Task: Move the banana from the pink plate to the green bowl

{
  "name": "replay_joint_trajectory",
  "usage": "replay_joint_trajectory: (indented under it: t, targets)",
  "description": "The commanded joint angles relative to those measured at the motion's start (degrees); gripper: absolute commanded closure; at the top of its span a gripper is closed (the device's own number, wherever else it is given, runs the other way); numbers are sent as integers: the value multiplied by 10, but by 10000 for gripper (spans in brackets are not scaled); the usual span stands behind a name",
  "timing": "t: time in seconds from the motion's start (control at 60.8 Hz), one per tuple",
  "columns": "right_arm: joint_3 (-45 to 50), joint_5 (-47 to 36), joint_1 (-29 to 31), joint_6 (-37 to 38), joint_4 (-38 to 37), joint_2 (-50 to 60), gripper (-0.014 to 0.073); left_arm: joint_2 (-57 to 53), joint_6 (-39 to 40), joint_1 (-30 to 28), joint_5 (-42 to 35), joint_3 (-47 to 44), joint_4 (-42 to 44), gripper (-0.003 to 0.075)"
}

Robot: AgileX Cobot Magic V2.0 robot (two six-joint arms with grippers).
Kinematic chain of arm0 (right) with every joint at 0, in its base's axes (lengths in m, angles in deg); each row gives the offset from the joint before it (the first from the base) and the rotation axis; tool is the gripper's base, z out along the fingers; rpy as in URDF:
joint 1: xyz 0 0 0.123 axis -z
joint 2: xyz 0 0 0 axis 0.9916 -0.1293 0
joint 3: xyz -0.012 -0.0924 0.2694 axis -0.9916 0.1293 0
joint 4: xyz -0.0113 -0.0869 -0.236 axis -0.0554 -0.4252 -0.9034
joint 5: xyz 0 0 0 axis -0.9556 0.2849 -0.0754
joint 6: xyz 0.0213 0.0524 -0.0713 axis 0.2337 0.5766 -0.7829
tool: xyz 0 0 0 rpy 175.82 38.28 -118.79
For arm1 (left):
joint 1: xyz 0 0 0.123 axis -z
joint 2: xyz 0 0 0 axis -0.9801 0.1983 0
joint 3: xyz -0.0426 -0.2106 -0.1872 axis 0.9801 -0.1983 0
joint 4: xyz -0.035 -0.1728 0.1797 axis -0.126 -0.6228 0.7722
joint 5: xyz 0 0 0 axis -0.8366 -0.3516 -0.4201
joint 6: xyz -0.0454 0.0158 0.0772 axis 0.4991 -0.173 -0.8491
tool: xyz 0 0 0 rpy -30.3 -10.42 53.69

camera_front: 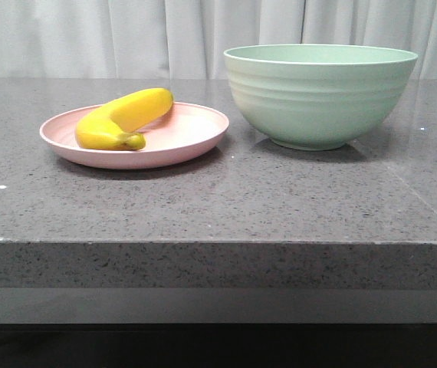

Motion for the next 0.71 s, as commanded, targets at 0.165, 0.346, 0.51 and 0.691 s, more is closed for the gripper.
replay_joint_trajectory:
  t: [0.165, 0.346, 0.51, 0.691]
  targets:
    - [-22, -44, 0, 0, -5, -8, 69, 120, 1, 29, 97, 142, -39, 31]
    - [-22, -44, 0, 0, -5, -8, 69, 277, -1, 103, 197, 288, -39, 31]
    - [-22, -44, 0, 0, -5, -8, 69, 429, 6, 177, 268, 406, -39, 31]
    - [-22, -44, 0, 0, -5, -8, 69, 579, 31, 225, 332, 534, -39, 31]
